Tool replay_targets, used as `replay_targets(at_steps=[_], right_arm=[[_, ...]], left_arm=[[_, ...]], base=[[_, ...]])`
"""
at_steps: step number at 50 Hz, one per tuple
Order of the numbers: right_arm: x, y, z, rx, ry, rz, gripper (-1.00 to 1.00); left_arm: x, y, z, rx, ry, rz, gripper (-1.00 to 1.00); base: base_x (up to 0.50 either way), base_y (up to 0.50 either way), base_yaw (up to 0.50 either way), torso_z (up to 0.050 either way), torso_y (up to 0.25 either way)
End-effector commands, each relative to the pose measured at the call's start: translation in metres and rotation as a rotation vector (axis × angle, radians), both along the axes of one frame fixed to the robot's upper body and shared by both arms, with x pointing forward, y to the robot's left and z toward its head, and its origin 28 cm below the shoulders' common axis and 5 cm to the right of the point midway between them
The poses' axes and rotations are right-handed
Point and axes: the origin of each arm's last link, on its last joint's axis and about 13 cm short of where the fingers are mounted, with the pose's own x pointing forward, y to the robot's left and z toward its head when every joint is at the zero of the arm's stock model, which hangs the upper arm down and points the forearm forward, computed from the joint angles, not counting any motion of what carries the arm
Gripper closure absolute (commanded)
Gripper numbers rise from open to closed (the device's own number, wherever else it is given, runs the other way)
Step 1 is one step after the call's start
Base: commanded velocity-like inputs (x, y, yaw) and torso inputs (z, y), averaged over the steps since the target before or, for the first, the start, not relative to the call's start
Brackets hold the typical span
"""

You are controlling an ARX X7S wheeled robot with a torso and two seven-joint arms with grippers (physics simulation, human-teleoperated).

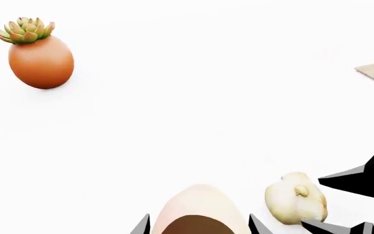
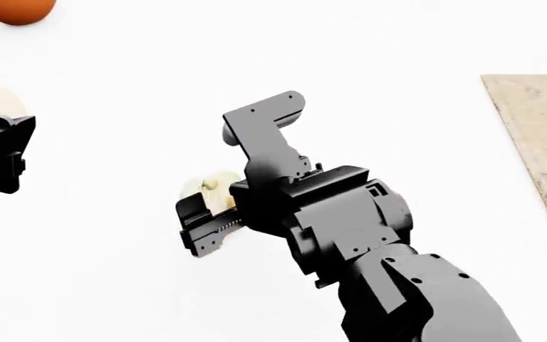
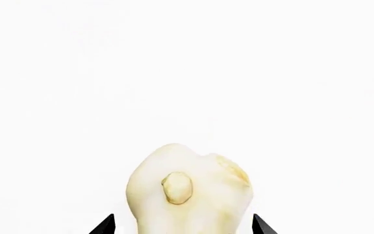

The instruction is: Place the apricot and the ginger on separate cutting boards.

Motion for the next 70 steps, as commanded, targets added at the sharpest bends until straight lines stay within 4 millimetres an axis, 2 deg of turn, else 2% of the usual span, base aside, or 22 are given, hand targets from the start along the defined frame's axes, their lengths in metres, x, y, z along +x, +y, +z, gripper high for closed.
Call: replay_targets(at_steps=[1, 14, 19, 21, 27, 34, 44, 51, 60, 70], right_arm=[[0.000, 0.001, -0.001, -0.007, -0.010, 0.007, 1.00], [0.006, 0.000, 0.015, 0.004, -0.090, -0.027, 1.00], [0.010, -0.001, 0.041, 0.050, -0.145, -0.033, 1.00], [0.008, -0.006, 0.053, 0.076, -0.165, -0.044, 1.00], [-0.001, -0.022, 0.066, 0.102, -0.215, -0.091, 1.00], [-0.012, -0.056, 0.080, 0.127, -0.252, -0.173, 1.00], [-0.020, -0.088, 0.080, 0.141, -0.287, -0.315, 1.00], [-0.025, -0.103, 0.081, 0.119, -0.297, -0.354, 1.00], [-0.028, -0.109, 0.081, 0.110, -0.296, -0.356, 1.00], [-0.025, -0.105, 0.085, 0.090, -0.300, -0.332, 1.00]], left_arm=[[0.000, 0.000, 0.000, -0.005, -0.002, 0.003, 1.00], [-0.004, 0.004, 0.000, -0.010, -0.002, 0.000, 1.00], [-0.011, 0.010, 0.003, -0.019, -0.010, -0.001, 1.00], [-0.011, 0.009, 0.002, -0.019, -0.016, -0.006, 1.00], [-0.007, 0.004, 0.005, -0.025, -0.029, -0.014, 1.00], [-0.002, -0.001, 0.007, -0.029, -0.041, -0.012, 1.00], [-0.001, -0.002, 0.010, -0.029, -0.046, -0.023, 1.00], [0.000, -0.001, 0.009, -0.028, -0.048, -0.011, 1.00], [0.000, -0.001, 0.011, -0.028, -0.049, 0.003, 1.00], [0.000, -0.002, 0.010, -0.028, -0.046, -0.001, 1.00]], base=[[0.00, 0.00, 0.00, 0.000, 0.000], [0.00, 0.00, 0.00, 0.000, 0.001], [0.00, 0.00, 0.00, 0.000, 0.000], [0.00, 0.00, 0.00, 0.000, 0.000], [0.00, 0.00, 0.00, 0.000, 0.000], [0.00, 0.00, 0.00, 0.000, 0.001], [0.00, 0.00, 0.00, 0.000, 0.000], [0.00, 0.00, 0.00, 0.000, 0.000], [0.00, 0.00, 0.00, 0.000, 0.000], [0.00, -0.47, 0.00, 0.000, 0.001]])
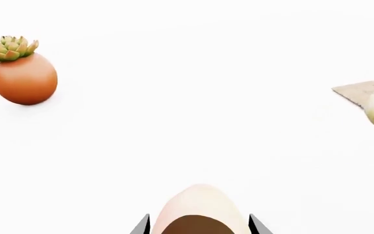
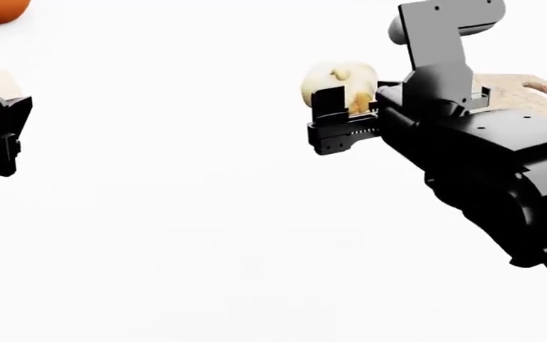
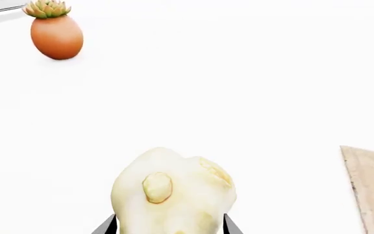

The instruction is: Place the apricot and the ginger on separate cutting boards.

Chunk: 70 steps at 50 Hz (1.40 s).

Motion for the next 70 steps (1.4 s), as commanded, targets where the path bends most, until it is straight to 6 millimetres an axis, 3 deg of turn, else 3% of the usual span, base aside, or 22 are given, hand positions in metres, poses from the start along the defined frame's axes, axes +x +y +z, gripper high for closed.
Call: replay_targets(at_steps=[1, 21, 37, 44, 70], right_arm=[[0.000, -0.004, 0.007, -0.029, -0.022, 0.006, 1.00], [0.004, -0.001, 0.000, -0.015, -0.008, -0.005, 1.00], [0.040, 0.001, -0.022, -0.009, 0.061, -0.216, 1.00], [0.038, -0.010, -0.029, -0.010, 0.062, -0.304, 1.00], [0.037, -0.007, -0.025, -0.031, 0.096, -0.390, 1.00]], left_arm=[[0.000, -0.001, 0.001, -0.004, -0.001, 0.001, 1.00], [-0.003, 0.001, 0.000, -0.006, 0.000, 0.004, 1.00], [-0.006, 0.003, -0.003, -0.011, 0.002, 0.009, 1.00], [-0.006, 0.003, -0.003, -0.015, 0.003, 0.010, 1.00], [-0.003, -0.002, -0.013, -0.025, 0.013, 0.012, 1.00]], base=[[0.00, -0.46, 0.00, 0.000, 0.000], [0.00, -0.48, 0.00, 0.000, 0.001], [0.00, 0.00, 0.00, 0.000, 0.000], [0.00, 0.00, 0.00, 0.000, 0.001], [0.00, 0.00, 0.00, 0.000, 0.000]])
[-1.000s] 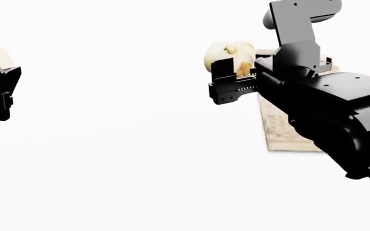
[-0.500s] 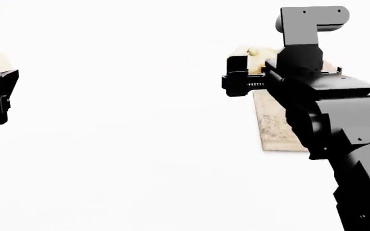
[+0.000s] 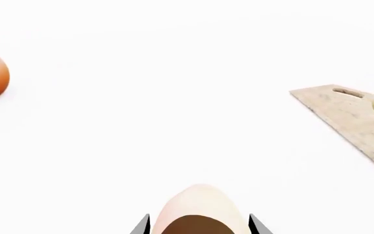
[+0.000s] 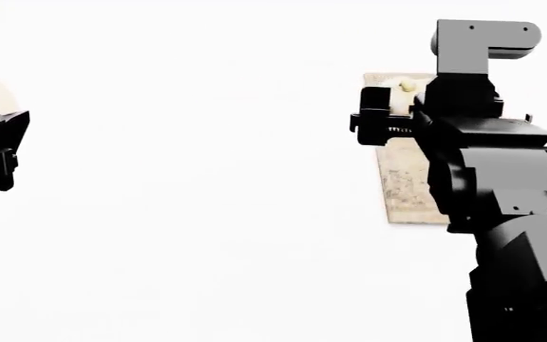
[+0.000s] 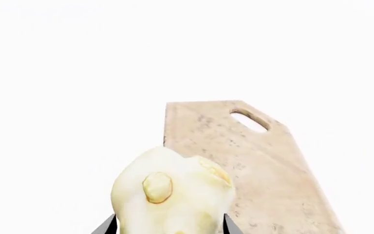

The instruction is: Place the apricot and the ginger on separate cutting boards.

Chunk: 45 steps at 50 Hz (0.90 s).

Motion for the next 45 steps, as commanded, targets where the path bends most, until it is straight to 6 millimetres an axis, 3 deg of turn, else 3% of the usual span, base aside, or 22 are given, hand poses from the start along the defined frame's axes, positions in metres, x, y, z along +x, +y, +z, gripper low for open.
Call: replay_targets(at_steps=[1, 19, 20, 22, 30, 45], right_arm=[[0.000, 0.000, 0.002, -0.022, 0.013, -0.023, 1.00], [-0.001, -0.006, -0.002, -0.054, 0.035, -0.110, 1.00], [-0.010, -0.021, -0.055, -0.038, 0.030, -0.130, 1.00], [-0.014, -0.025, -0.071, 0.010, 0.019, -0.169, 1.00], [-0.019, -0.025, -0.077, 0.125, 0.061, -0.161, 1.00], [-0.020, -0.026, -0.085, 0.088, 0.071, -0.163, 1.00]], left_arm=[[0.002, -0.004, -0.003, -0.007, 0.000, 0.003, 1.00], [0.000, -0.004, -0.007, -0.017, 0.004, -0.010, 1.00], [0.001, -0.004, -0.008, -0.017, 0.008, -0.009, 1.00], [0.003, -0.006, -0.009, -0.020, 0.007, -0.006, 1.00], [0.001, -0.003, -0.008, -0.024, 0.004, -0.007, 1.00], [0.002, -0.003, -0.008, -0.022, 0.005, -0.005, 1.00]], base=[[0.00, 0.00, 0.00, 0.000, 0.000], [0.00, 0.00, 0.00, 0.000, 0.000], [0.00, 0.00, 0.00, 0.000, 0.000], [0.00, 0.00, 0.00, 0.000, 0.000], [0.00, 0.00, 0.00, 0.002, 0.001], [0.00, 0.00, 0.00, 0.000, 0.000]])
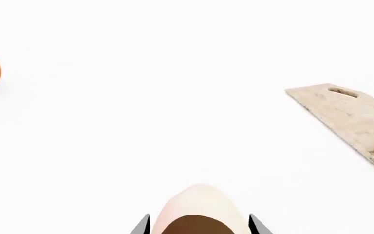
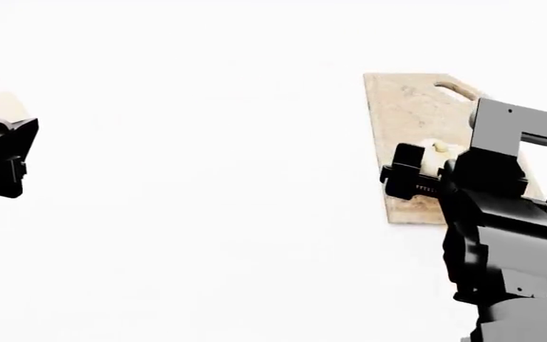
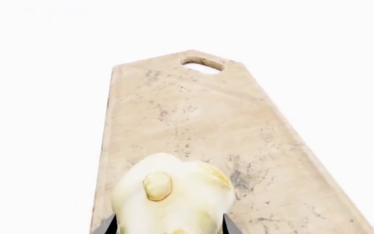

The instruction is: Place the apricot and the ginger on separate cutting boards.

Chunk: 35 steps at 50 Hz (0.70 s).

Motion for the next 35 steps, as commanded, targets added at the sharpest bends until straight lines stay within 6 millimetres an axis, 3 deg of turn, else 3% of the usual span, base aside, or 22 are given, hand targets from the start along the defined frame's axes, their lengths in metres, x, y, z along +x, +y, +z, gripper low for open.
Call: replay_targets(at_steps=[1, 5, 6, 16, 25, 35], right_arm=[[-0.006, -0.005, -0.017, -0.038, 0.046, -0.006, 1.00], [-0.005, -0.005, -0.015, -0.066, 0.049, 0.006, 1.00], [-0.005, -0.005, -0.013, -0.080, 0.048, 0.008, -1.00], [-0.003, -0.004, 0.006, -0.148, -0.002, 0.015, -1.00], [-0.001, -0.002, 0.050, -0.236, -0.096, 0.038, -1.00], [-0.002, -0.003, 0.043, -0.199, -0.167, 0.099, -1.00]], left_arm=[[0.001, -0.001, 0.000, -0.005, -0.001, 0.004, 1.00], [0.002, -0.002, -0.001, -0.005, -0.001, 0.003, 1.00], [0.002, -0.002, 0.000, -0.006, -0.002, 0.003, 1.00], [0.001, 0.000, 0.001, -0.007, -0.003, -0.002, 1.00], [0.002, -0.001, 0.001, -0.007, -0.005, -0.013, 1.00], [0.001, 0.001, 0.006, -0.008, -0.010, -0.012, 1.00]], base=[[0.00, 0.00, 0.00, 0.000, 0.000], [0.00, 0.00, 0.00, 0.000, 0.000], [0.00, 0.00, 0.00, 0.000, 0.000], [0.00, 0.00, 0.00, 0.000, 0.000], [0.00, 0.00, 0.00, 0.000, 0.000], [0.00, 0.00, 0.00, 0.000, 0.000]])
